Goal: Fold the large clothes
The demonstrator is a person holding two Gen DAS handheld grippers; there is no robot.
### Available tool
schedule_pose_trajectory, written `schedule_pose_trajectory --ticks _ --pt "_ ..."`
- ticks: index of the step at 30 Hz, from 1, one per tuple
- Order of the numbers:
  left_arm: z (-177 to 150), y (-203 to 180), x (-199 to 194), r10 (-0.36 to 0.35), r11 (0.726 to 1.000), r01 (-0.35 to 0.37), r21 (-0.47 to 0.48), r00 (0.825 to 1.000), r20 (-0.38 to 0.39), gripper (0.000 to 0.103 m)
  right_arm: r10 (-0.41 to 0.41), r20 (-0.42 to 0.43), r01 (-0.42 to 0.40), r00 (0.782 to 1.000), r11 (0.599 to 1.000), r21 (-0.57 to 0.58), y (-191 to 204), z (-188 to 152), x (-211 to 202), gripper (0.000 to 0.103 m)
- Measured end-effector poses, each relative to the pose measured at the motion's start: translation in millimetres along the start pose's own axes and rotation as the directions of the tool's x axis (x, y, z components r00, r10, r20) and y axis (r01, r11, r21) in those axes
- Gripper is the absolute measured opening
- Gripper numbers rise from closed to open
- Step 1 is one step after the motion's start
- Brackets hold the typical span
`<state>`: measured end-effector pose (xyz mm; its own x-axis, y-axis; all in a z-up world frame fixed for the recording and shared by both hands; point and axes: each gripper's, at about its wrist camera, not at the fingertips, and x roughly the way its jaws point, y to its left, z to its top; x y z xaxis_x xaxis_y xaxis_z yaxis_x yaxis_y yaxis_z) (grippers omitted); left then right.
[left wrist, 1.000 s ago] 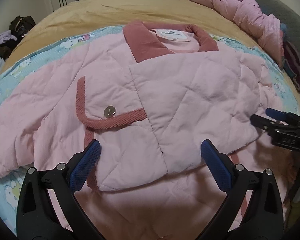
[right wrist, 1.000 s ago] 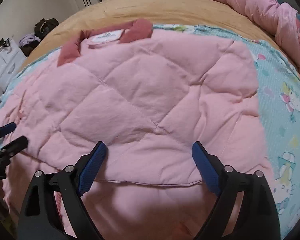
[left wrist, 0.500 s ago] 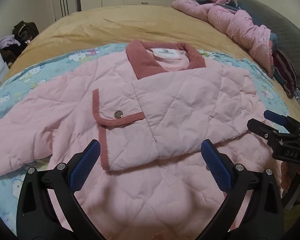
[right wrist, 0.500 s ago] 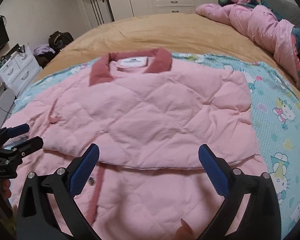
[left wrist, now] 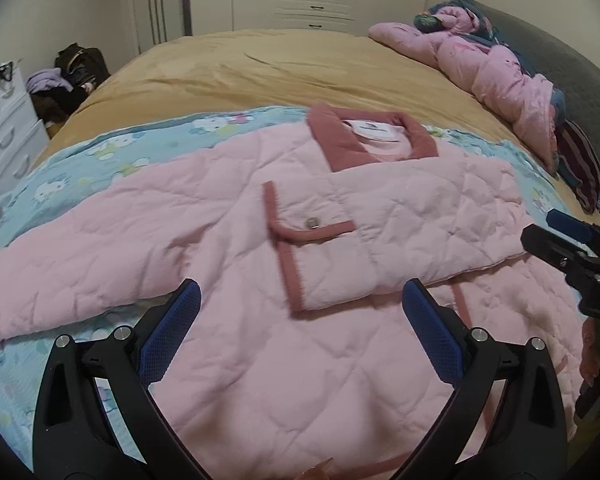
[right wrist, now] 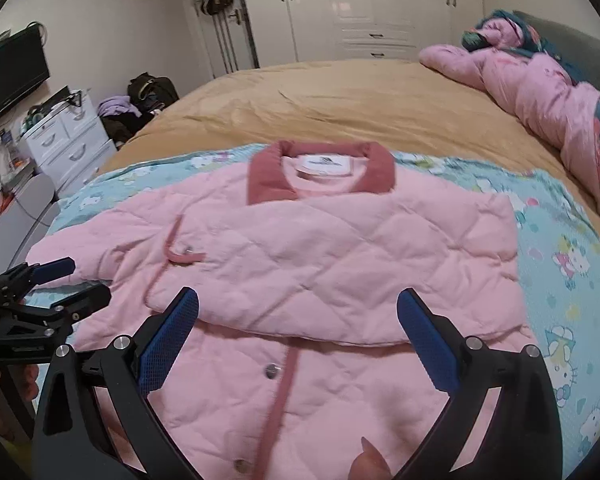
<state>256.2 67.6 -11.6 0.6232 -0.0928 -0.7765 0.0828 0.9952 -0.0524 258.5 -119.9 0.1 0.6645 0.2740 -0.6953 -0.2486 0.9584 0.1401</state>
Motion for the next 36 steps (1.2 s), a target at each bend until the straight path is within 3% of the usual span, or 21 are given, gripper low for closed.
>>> schedule_pose_trajectory --ticks 9,21,29,36 --pt "-12 50 -22 0.076 0.996 -0.074 -0.044 0.996 0.044 0.094 0.045 0.026 -0.044 0.999 0.997 -0.061 58 10 0 0.099" --pt "-33 127 -31 0.159 0.972 -0.147 -0.181 0.986 0.055 0.094 0.131 0.034 -0.124 0.991 0.98 -0.155 135 21 15 0.099" --pt "-49 176 -28 0.195 0.938 -0.176 -0.3 0.98 0.034 0.094 0.17 0.008 -0.164 0.985 0.961 -0.222 188 23 41 0.099" --pt "-63 224 -27 0.258 0.884 -0.236 -0.403 0.966 0.0 0.094 0.21 -0.041 -0.213 0.977 0.945 -0.247 231 18 66 0.099"
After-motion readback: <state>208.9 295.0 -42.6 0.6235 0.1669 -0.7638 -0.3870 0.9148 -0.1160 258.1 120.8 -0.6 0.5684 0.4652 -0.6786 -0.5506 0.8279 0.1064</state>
